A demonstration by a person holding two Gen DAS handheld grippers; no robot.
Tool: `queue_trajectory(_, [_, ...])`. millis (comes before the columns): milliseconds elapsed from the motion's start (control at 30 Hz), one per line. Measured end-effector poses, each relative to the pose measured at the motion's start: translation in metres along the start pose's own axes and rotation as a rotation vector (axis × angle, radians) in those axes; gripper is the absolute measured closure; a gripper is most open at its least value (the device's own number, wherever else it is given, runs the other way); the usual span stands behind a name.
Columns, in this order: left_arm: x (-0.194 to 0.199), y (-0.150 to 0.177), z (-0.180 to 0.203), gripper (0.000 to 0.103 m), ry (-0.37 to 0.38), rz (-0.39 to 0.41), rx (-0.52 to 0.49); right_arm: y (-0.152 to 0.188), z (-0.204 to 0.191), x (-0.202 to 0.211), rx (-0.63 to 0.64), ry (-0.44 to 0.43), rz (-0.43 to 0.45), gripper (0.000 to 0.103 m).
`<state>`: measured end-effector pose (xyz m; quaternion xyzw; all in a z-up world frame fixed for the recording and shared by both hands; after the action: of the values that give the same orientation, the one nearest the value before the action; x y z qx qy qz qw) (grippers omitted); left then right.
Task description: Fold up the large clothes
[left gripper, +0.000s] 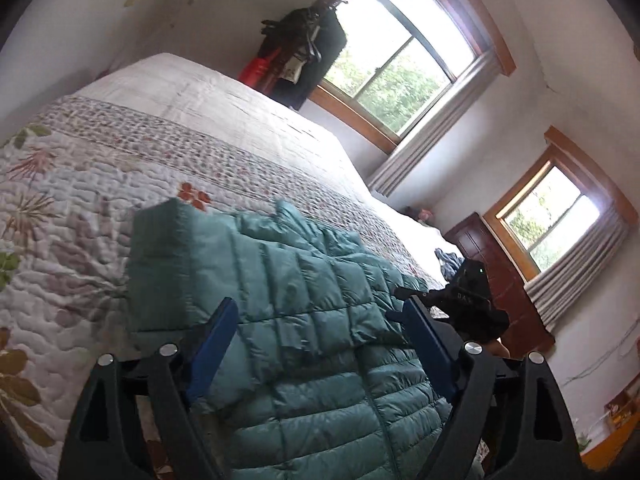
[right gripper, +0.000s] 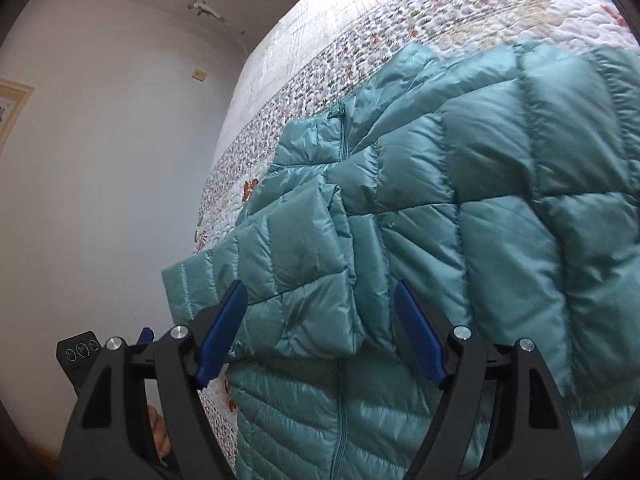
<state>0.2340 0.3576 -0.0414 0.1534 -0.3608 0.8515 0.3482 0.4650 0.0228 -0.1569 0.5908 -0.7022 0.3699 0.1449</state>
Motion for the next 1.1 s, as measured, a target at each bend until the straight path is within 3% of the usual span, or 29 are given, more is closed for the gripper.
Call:
queue_trajectory(267, [0.015,-0.022,-0.044,0.019,0.011,0.041,0.101,-0.009,-0.004,-0.031,0.002,-0.014,-0.057,0.041])
queue_trajectory(367, [0.009,-0.018,-0.055,0.019,0.013,0.028,0.127,-0.014,-0.012,-0.035,0.019,-0.006,-0.077,0.06])
queue_trajectory(400, [0.008,-0.016,-0.058,0.019,0.015,0.024,0.137,-0.017,-0.016,-0.034,0.037,0.006,-0.077,0.074])
queue_trajectory(500, [0.001,-0.014,-0.066,0.019,0.02,0.009,0.174,-0.029,-0.029,-0.02,0.103,0.038,-0.027,0.092])
queue_trajectory(667, [-0.012,-0.016,-0.063,0.019,0.024,-0.004,0.184,-0.052,-0.042,0.058,0.147,0.112,0.136,0.093])
queue_trajectory(833, [-0.037,-0.017,-0.044,0.02,0.041,-0.037,0.162,-0.053,-0.028,0.134,0.173,0.244,0.283,0.093])
queue_trajectory(1000, [-0.068,-0.017,-0.02,0.02,0.07,-0.081,0.119,-0.031,0.02,0.159,0.122,0.283,0.307,0.093])
queue_trajectory(1100, [-0.088,-0.014,-0.008,0.02,0.056,-0.111,0.086,-0.018,0.045,0.151,0.084,0.296,0.301,0.093])
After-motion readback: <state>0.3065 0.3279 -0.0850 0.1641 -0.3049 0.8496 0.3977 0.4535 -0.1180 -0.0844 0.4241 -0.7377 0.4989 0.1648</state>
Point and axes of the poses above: each gripper's, at about its wrist camera, not at the fingertips, and x roughly against the way its jaws point, z to its right, y to its underside, the point moved 4 cm from there along -x, roughly the way its jaws point, and after that the axes turned 10 degrees about x, right-handed, at the moved point
